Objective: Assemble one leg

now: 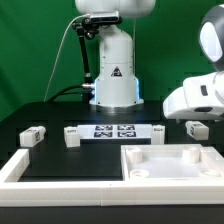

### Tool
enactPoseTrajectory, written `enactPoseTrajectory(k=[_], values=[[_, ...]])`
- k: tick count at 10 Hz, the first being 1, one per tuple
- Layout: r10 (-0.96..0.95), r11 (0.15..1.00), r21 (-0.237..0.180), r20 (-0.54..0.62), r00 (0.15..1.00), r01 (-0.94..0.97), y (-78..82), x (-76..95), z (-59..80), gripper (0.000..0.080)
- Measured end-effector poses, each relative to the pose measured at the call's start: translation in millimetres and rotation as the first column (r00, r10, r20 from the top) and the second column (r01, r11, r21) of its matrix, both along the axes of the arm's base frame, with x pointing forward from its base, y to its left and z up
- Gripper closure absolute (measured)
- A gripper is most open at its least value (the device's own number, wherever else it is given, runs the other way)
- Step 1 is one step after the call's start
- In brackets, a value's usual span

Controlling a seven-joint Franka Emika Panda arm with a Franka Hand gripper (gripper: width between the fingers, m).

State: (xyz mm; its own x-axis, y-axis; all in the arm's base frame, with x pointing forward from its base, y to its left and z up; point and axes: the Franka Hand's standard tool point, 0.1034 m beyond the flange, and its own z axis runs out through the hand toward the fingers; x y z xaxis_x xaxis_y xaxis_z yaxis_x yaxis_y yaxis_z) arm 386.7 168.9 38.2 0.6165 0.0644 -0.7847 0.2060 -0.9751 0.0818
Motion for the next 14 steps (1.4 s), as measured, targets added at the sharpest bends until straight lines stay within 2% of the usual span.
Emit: enactPoseTrajectory(k=[4, 5, 7, 8, 12, 14], values=[[0.003, 1.000, 0.006, 0.006, 1.000, -0.004, 1.3, -2.9, -2.6, 0.0151], [-0.003, 1.000, -0.005, 0.011, 1.000, 0.003, 3.9, -5.7, -3.8, 0.0151], [0.013, 1.000, -0.002, 0.002, 1.000, -0.013, 16.5, -19.9, -6.5, 0.0151], [0.016, 1.000, 0.001, -0.003, 1.000, -0.016, 17.6, -23.0, -7.0, 0.0151], [0.017, 1.000, 0.011, 0.004, 1.000, -0.017, 13.6, -41.4, -25.6, 0.0151], [0.023, 1.000, 0.009, 0.009, 1.000, -0.023, 18.0, -45.3, -29.6, 0.0151]])
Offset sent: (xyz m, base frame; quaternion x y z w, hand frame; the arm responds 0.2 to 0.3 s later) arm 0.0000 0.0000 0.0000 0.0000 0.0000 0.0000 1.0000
